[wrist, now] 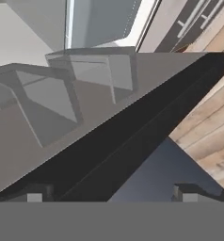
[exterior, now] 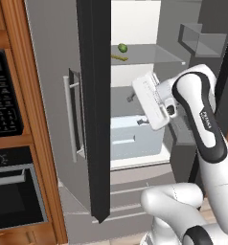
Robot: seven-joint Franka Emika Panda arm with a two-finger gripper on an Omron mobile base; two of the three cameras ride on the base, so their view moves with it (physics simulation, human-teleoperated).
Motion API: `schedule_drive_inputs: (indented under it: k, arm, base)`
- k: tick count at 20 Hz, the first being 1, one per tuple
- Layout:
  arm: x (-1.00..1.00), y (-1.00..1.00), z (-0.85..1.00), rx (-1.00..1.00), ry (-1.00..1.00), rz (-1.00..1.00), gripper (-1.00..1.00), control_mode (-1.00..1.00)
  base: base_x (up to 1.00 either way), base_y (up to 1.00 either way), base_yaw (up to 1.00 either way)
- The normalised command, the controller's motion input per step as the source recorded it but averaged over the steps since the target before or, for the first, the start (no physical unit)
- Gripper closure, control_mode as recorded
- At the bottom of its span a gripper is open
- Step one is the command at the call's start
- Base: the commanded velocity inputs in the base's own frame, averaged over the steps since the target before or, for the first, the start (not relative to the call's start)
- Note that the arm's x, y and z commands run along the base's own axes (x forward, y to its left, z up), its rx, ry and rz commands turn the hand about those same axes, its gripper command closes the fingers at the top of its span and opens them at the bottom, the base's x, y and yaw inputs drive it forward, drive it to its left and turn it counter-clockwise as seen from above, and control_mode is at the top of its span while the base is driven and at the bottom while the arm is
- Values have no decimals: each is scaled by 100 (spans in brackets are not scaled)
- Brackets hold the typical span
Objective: Retrieve the butter from the fridge and place it on a plate on the dining table. Then retrieve the butter knife by the fridge and place it near the plate.
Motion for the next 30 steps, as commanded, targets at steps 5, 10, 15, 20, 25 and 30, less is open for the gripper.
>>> schedule_drive_inputs:
  k: [5,10,15,20,25,30]
  arm:
    - [40,11,0,6,-13,-6,-100,-100]
    - [41,4,0,6,-4,-1,-100,-100]
    - [28,-1,0,6,0,0,-100,-100]
    - [39,30,-2,0,0,0,-100,-100]
    - [21,22,-1,0,0,0,-100,-100]
    - [0,31,-9,0,8,0,-100,-100]
  base:
    - [0,0,0]
    - [0,0,0]
    - [0,0,0]
    - [0,0,0]
    - [0,0,0]
    - [0,0,0]
